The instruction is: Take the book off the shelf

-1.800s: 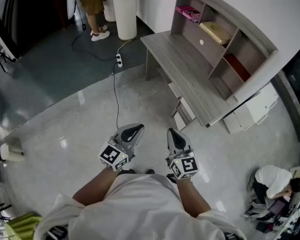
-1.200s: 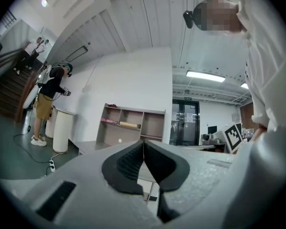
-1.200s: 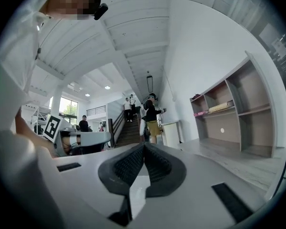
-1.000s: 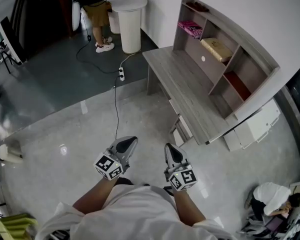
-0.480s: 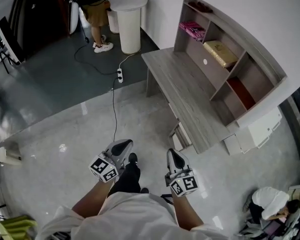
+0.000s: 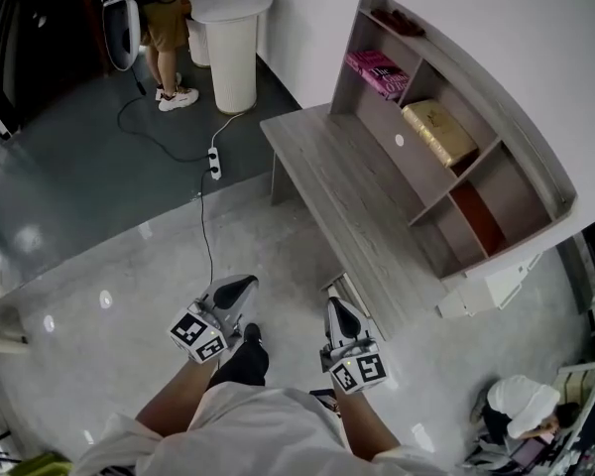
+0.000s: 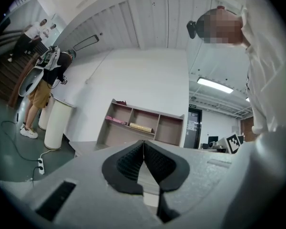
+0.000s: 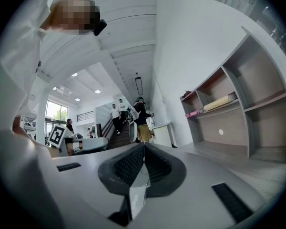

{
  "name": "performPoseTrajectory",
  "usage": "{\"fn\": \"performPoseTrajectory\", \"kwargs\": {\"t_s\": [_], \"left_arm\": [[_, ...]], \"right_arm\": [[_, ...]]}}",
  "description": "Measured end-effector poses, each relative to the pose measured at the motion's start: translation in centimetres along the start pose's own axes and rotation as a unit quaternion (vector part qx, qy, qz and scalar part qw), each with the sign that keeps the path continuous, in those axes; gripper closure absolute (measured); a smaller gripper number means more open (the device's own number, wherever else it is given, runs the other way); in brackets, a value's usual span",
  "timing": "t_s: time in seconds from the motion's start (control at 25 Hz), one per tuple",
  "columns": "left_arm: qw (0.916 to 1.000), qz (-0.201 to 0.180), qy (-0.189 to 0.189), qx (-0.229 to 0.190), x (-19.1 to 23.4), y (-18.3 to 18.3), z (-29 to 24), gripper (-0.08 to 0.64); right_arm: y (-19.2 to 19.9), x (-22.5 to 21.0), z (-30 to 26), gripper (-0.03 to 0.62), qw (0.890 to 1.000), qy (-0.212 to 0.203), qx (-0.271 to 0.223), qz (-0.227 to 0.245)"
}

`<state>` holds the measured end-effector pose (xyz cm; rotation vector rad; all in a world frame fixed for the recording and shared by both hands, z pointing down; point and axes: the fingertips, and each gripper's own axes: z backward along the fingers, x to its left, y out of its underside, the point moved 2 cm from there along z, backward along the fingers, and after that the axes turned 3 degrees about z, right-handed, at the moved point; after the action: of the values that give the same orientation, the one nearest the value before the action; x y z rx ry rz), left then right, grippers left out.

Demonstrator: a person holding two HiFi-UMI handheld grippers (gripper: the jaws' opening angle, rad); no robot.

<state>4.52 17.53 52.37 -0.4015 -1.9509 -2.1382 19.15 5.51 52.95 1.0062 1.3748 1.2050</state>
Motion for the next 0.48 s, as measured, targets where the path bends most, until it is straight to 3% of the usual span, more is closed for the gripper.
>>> {"fn": "performPoseTrajectory", "kwargs": {"t_s": [0.28,0.48], "left_arm": [[0.9993,0.010,0.037,0.001,8.1,-2.7,-5.1,0.543],[0.9979,0.016,0.062,-0.002,11.8,-4.5,-8.0,0.543]], "right_arm": [[-1.2,-2.3,-9.6,0.577,1.000,0.022,0.000,0.002],[-2.5,-4.0,-13.3,0.577,0.999,0.041,-0.006,0.009]]}}
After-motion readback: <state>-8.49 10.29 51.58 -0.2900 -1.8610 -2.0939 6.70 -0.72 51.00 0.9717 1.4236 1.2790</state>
